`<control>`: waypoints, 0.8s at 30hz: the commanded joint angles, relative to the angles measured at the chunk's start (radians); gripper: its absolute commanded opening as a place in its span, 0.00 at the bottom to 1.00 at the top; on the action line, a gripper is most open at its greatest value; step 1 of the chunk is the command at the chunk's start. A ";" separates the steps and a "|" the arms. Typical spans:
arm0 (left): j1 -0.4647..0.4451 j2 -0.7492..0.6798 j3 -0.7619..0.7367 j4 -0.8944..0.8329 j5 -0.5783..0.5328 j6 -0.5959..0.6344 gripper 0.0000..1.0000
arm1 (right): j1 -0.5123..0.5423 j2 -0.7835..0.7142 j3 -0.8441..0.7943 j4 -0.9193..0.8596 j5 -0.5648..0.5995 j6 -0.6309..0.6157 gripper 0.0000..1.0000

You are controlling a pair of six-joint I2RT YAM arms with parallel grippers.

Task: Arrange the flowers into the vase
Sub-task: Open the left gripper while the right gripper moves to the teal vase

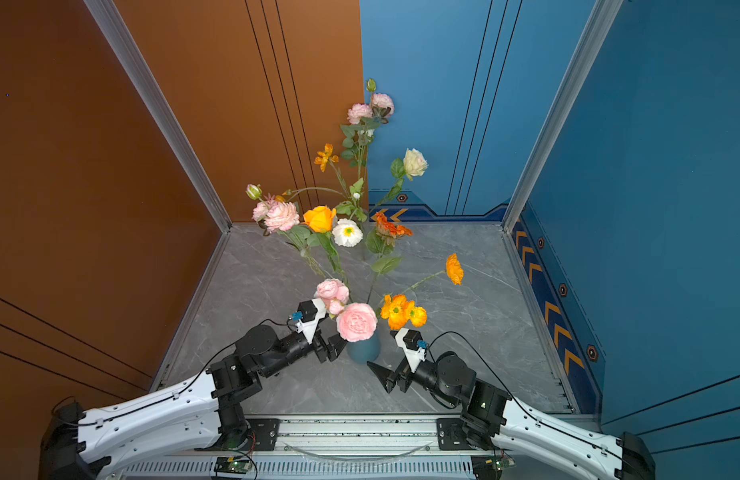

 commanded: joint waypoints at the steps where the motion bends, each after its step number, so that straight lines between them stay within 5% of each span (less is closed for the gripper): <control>1: -0.012 -0.053 -0.040 0.014 -0.010 -0.025 0.98 | 0.030 0.067 -0.044 0.228 0.167 -0.078 1.00; 16: -0.007 -0.276 -0.044 -0.423 0.094 -0.060 0.98 | -0.052 0.619 0.023 0.813 0.097 -0.135 1.00; 24: -0.006 -0.376 -0.044 -0.518 0.063 -0.060 0.98 | -0.065 0.745 0.060 0.937 0.093 -0.137 1.00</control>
